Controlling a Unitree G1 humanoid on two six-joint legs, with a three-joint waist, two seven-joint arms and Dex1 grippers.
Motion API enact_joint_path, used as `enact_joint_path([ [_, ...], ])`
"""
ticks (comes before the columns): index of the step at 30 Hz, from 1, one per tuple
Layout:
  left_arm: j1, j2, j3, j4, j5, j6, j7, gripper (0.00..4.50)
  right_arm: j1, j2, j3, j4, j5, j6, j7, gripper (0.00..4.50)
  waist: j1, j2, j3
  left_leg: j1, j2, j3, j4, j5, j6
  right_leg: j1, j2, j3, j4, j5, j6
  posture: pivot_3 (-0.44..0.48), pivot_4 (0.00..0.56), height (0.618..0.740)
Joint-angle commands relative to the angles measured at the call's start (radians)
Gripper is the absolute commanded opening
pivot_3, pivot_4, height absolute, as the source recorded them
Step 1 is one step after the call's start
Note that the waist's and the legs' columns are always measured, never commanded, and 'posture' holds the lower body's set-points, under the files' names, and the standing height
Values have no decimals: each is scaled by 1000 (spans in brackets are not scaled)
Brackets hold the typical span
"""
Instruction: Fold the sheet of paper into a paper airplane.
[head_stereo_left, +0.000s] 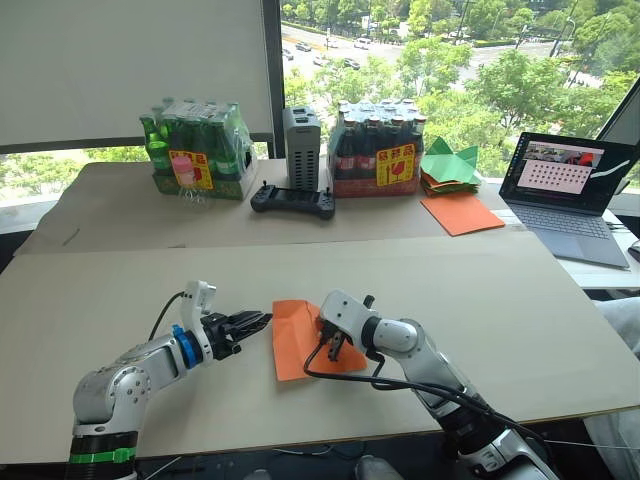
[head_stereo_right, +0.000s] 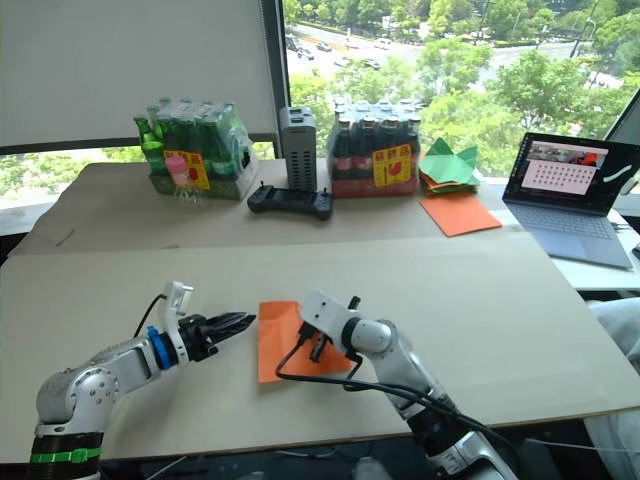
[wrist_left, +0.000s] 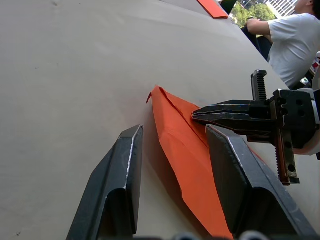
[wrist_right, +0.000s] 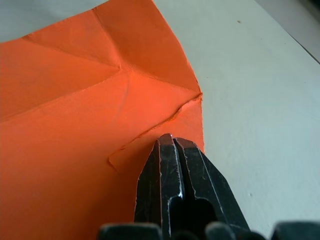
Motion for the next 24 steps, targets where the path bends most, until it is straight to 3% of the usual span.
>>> enact_joint_path([
  [1, -31, -8, -20, 5, 8, -30, 7, 2118, 41, -2, 54, 62, -11, 31, 30, 0, -1, 0, 0, 0, 0, 0, 0, 0, 0, 0, 0, 0, 0, 0, 0, 0, 150, 740],
  [24, -93, -40, -93, 70, 77, -97, 34, 2118, 46, -14, 47, 53, -15, 35, 26, 0, 0, 0, 0, 0, 0, 0, -1, 0, 0, 0, 0, 0, -1, 0, 0, 0, 150, 740],
])
